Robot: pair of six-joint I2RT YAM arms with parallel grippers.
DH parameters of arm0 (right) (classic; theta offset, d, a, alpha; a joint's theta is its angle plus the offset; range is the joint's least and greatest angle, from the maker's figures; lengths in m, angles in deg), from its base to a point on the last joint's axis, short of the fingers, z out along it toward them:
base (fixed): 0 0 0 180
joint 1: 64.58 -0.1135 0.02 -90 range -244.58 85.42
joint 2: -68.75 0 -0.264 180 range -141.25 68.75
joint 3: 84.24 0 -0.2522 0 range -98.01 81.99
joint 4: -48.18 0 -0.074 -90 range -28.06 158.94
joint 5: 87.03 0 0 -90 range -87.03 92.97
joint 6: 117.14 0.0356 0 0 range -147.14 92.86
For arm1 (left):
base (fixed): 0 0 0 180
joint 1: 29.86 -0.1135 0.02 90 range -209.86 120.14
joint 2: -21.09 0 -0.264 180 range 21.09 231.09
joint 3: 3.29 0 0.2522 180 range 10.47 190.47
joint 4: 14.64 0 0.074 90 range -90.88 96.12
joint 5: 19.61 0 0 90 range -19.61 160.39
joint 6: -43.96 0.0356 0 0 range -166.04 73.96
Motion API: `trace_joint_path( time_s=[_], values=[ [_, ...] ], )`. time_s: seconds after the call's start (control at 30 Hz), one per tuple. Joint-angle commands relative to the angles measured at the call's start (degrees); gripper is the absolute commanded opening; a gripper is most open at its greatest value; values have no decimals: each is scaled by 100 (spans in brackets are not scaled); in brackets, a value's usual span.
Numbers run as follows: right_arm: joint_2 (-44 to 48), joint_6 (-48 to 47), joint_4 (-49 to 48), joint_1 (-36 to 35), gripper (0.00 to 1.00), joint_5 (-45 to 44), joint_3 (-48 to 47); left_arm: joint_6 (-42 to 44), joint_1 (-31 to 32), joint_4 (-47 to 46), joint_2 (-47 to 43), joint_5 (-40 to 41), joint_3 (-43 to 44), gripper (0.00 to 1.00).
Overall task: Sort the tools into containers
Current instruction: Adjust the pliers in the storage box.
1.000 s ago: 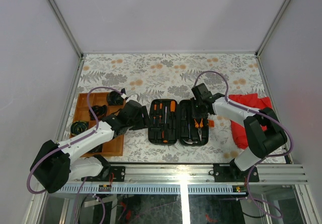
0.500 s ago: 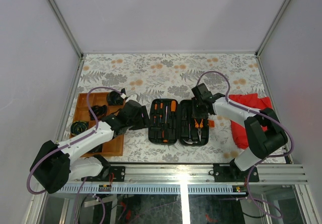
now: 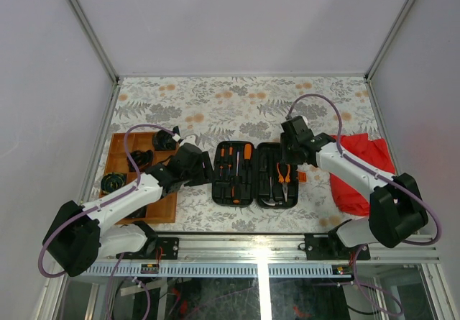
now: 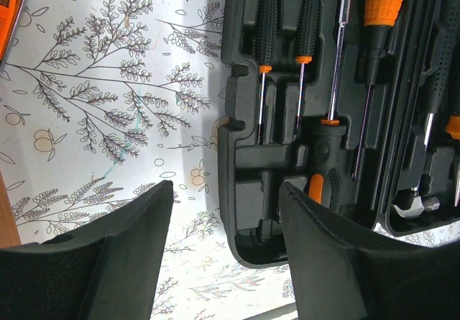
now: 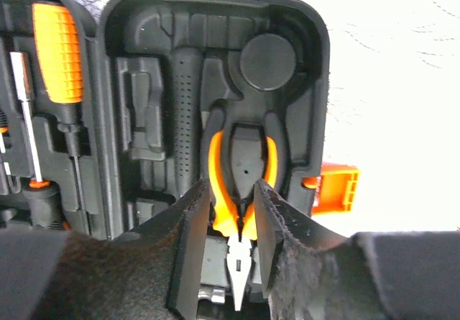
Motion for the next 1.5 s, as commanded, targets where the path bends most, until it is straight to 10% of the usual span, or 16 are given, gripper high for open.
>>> trace_joint_path(
  time_s=[0.0, 1.47],
  values=[
    [171, -263, 419, 1, 36, -483, -133, 39, -52, -310, -25, -88, -19, 60],
    [-1028, -149, 755, -16, 16, -48, 651, 6, -52, -398, 89, -183, -22, 60]
  ],
)
